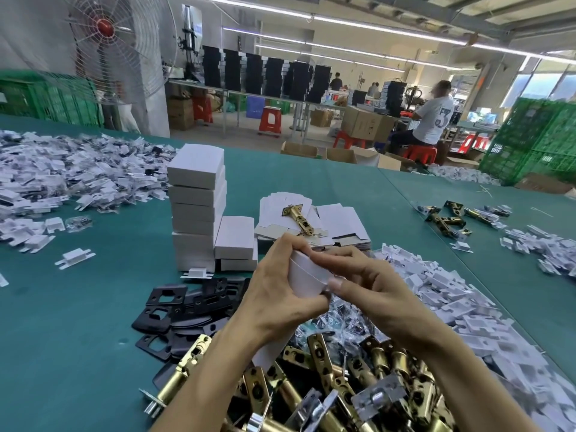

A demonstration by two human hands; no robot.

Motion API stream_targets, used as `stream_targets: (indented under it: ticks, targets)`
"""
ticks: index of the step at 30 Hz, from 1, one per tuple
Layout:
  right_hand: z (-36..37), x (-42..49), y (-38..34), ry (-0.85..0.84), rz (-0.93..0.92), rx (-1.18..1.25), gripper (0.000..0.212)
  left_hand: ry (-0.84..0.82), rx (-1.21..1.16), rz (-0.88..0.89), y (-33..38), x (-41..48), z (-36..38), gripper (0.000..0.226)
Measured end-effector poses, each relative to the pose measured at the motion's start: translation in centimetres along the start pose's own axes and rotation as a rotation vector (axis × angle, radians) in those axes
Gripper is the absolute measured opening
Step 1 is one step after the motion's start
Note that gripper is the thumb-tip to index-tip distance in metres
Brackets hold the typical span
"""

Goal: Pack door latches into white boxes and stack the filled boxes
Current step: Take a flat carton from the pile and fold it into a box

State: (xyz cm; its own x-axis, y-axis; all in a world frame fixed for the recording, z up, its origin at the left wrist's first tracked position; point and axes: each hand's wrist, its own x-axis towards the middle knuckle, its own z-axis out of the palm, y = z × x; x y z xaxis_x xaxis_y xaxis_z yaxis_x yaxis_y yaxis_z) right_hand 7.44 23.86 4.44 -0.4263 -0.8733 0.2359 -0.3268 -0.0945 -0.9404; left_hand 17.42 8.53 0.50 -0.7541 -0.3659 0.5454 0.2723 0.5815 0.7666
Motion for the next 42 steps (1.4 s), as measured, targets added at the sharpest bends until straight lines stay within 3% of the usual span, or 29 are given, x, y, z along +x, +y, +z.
stream_targets:
  ticks: [8, 12, 17, 23, 33, 37, 42]
  targets:
    - [0.3, -0.2, 0.3, 0.208, -0.144, 0.007, 0.033, -0.085, -0.069, -0.065, 0.4, -0.1, 0.1, 0.060]
    - [0.5, -0.1, 0.0, 0.198, -0.156, -0.077, 0.019, -0.004, -0.108, -0.054, 0.5, -0.2, 0.4, 0.055]
    - [0.7, -0.3, -0.3, 0.203, -0.120, -0.260, 0.024, 0.100, -0.083, -0.057, 0.3, -0.2, 0.4, 0.058]
    - [1.1, -0.3, -0.4, 0.210, -0.046, 0.067, 0.019, 0.039, -0.067, -0.085, 0.3, 0.0, 0.4, 0.060]
    - [1.2, -1.0, -0.3, 0.250, -0.098, -0.170, 0.020, 0.019, 0.013, -0.072, 0.2, -0.2, 0.2, 0.056]
    - [1.1, -1.1, -0.3, 0.239, -0.022, 0.075, 0.013, -0.035, -0.022, -0.074, 0.3, -0.1, 0.4, 0.056]
    - [1.5, -1.4, -0.5, 0.291, 0.000, 0.064, 0.020, -0.073, 0.046, -0.051, 0.1, -0.1, 0.2, 0.051]
